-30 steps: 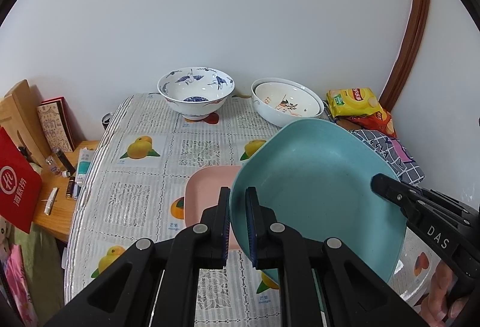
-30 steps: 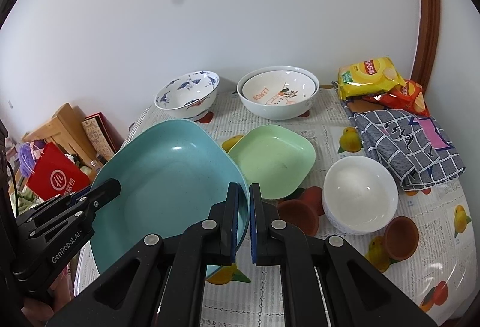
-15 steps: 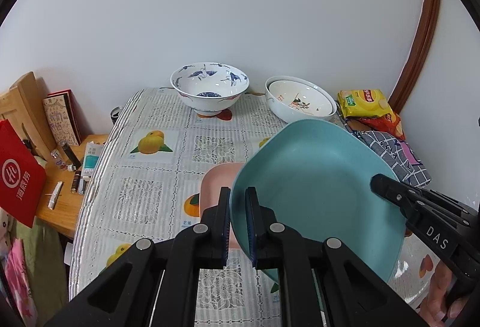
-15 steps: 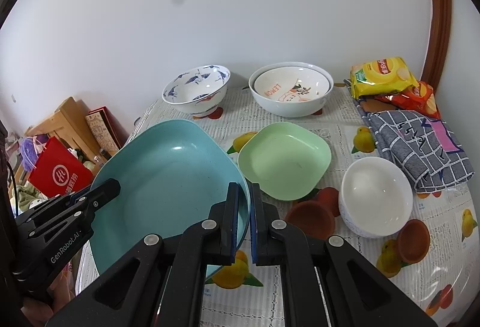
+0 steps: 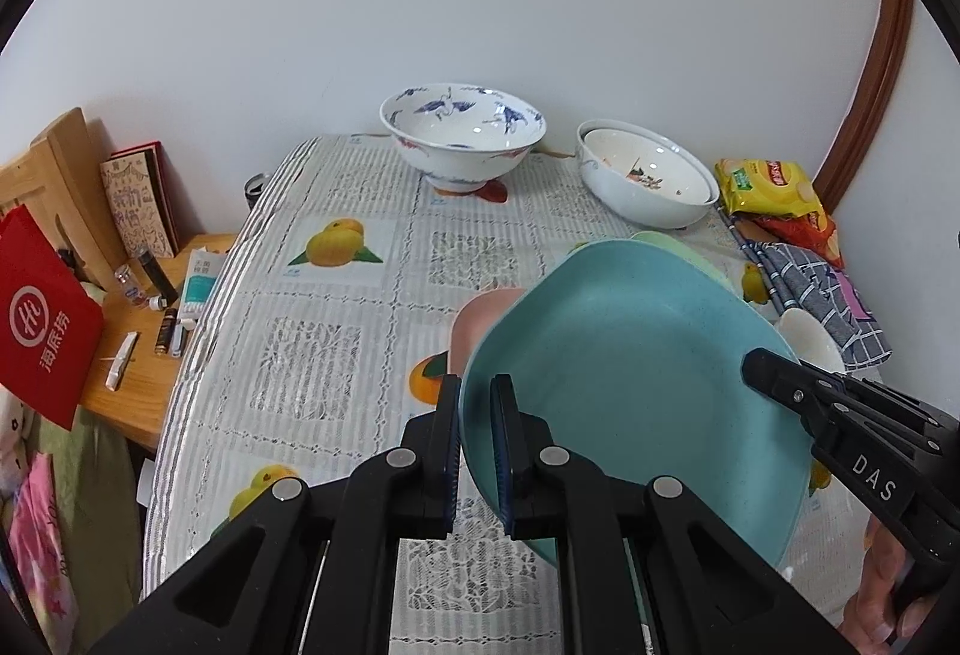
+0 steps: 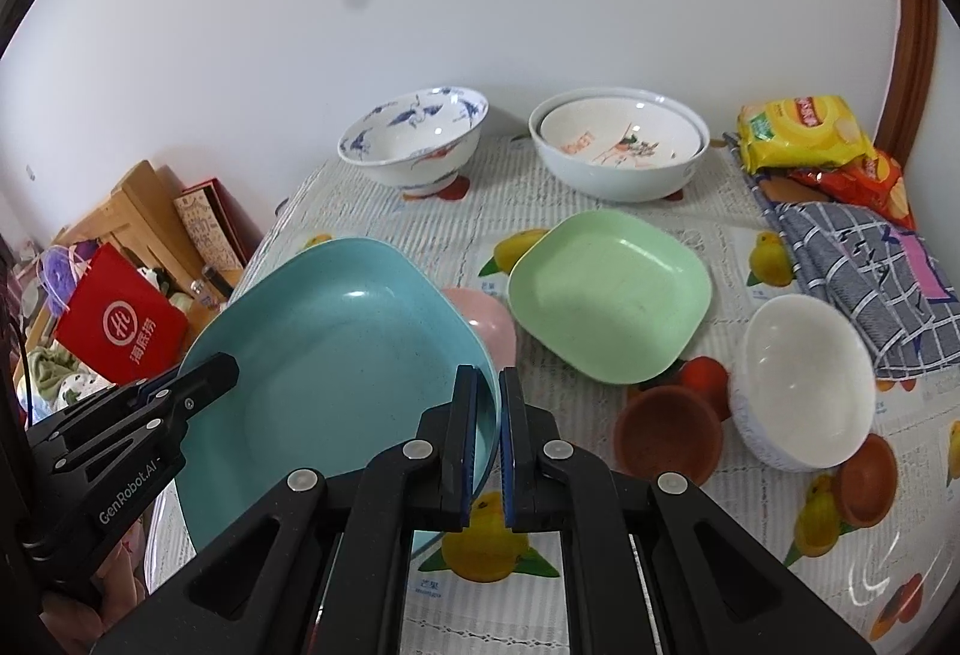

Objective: Organize plates and bowls
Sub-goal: 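Lift the blue plate with both tools and carry it over the pink plate, then lower the blue plate onto the pink plate and open both tools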

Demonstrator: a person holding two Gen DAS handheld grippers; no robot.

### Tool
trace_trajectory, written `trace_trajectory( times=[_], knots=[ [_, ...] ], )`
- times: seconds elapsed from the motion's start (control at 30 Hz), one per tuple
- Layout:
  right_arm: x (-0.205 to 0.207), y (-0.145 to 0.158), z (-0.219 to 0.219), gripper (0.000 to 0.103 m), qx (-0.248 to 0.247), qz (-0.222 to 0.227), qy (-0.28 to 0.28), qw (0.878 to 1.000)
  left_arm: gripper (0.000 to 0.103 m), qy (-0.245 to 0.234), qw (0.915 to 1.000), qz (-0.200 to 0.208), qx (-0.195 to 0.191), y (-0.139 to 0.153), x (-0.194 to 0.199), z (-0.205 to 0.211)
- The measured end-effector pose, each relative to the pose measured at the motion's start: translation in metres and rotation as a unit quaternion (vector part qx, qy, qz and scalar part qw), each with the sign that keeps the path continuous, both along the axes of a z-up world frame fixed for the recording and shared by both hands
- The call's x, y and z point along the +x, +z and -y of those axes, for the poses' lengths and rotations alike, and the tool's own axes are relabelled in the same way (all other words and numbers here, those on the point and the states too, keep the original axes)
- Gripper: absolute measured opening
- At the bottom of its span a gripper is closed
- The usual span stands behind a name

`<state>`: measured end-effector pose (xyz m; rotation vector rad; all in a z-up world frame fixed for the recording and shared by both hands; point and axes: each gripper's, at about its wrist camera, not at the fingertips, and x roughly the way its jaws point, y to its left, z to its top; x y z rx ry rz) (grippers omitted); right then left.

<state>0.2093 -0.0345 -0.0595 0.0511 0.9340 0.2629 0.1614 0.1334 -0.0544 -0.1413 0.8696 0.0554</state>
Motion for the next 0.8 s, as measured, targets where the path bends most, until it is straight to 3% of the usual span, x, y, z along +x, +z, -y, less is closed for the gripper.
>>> trace_trajectory(
  times=[0.5,0.8],
  knots=[
    [0.019,-0.054,-0.022,0.008,-0.023,-0.063,0.025,0.997,0.010,0.019,0.9982,-0.055,-0.013,-0.052,0.011,-0.018],
    [0.049,-0.066,-0.026,0.009,-0.038,-0.069,0.034,0.996,0.010,0.025,0.9972,-0.068,-0.016,-0.064,0.033,-0.018]
  ],
)
